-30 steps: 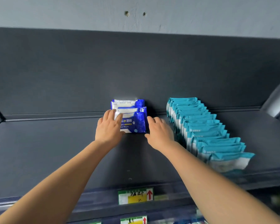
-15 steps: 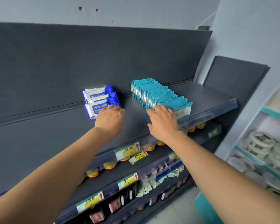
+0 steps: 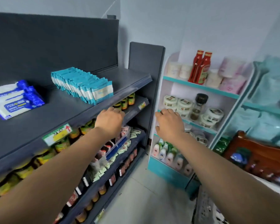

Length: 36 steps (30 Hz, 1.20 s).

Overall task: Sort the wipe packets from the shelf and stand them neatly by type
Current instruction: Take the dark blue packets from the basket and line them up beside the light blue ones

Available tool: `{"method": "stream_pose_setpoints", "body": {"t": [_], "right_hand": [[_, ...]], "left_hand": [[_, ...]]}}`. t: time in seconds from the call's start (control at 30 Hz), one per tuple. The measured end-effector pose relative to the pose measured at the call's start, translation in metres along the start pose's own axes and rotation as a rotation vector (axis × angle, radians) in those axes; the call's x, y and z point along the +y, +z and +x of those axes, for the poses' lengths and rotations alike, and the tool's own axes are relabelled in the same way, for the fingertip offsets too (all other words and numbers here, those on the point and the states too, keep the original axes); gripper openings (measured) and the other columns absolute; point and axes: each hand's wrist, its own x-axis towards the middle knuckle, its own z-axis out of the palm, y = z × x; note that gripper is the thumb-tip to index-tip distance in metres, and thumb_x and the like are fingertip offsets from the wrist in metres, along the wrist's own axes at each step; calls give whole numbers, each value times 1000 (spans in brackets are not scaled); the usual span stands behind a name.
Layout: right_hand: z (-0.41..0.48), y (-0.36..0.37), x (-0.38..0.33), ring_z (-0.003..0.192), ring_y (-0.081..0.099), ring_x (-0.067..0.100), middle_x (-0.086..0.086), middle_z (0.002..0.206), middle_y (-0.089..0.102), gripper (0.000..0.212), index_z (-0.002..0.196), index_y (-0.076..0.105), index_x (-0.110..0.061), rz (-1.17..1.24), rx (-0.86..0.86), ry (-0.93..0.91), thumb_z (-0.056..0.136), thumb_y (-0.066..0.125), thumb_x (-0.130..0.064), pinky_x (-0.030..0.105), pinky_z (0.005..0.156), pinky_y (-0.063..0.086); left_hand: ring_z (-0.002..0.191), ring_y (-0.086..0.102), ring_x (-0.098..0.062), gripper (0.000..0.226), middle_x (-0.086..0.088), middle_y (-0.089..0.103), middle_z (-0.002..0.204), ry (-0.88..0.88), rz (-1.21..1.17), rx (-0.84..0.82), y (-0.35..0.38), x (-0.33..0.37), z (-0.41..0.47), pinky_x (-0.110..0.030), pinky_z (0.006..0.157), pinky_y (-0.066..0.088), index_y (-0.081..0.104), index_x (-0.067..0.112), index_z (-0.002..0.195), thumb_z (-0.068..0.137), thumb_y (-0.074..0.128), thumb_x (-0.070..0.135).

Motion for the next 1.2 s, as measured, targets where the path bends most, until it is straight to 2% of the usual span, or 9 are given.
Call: {"method": "stream_pose_setpoints", "body": {"t": [0.13,0.33,0.6,0.73,0.93,1.1,1.2], "right_hand": [[-59,6,78,119,46,27,8,125,52,45,129,49,-16,-22,-63,92,87,60,-24,38,96,39],[-152,23,184,124,43,27,8,131,50,55,139,41,-17,-56,-159,228,88,60,-28,39,99,38],[-262,59,285,116,48,26,5,120,56,38,125,52,-18,-44,-256,422,88,58,-25,39,97,40],[-297,83,325,117,48,27,7,121,55,38,126,51,-17,-34,-349,540,89,56,-26,39,97,41],[-342,121,371,114,50,26,8,120,56,33,120,52,-16,-14,-498,693,88,55,-23,39,92,43],[-383,162,400,121,46,28,8,129,53,43,128,48,-17,36,-626,779,89,57,-31,41,98,40],[-404,187,417,119,46,27,8,126,54,42,128,48,-17,85,-705,816,88,56,-26,40,100,39]], "left_hand": [[117,47,-25,26,-4,57,118,97,-45,3,-1,90,7,-36,89,42,54,15,113,88,53,19],[119,48,-24,34,-3,56,122,238,-102,-39,6,230,12,-37,91,43,53,18,122,88,55,23],[115,52,-23,36,-3,59,122,432,-181,-85,25,391,10,-37,90,46,54,18,124,89,56,22],[110,54,-21,31,-2,62,116,540,-217,-120,46,456,20,-36,86,47,58,18,117,86,58,20],[110,51,-21,28,-2,58,115,717,-208,-259,85,536,30,-34,85,44,55,18,116,88,53,16],[108,53,-21,26,-1,58,114,809,-223,-382,119,588,32,-37,89,50,58,20,114,88,54,18],[106,54,-21,24,-2,59,112,848,-187,-466,137,619,28,-37,86,51,58,17,112,89,53,14]]}}
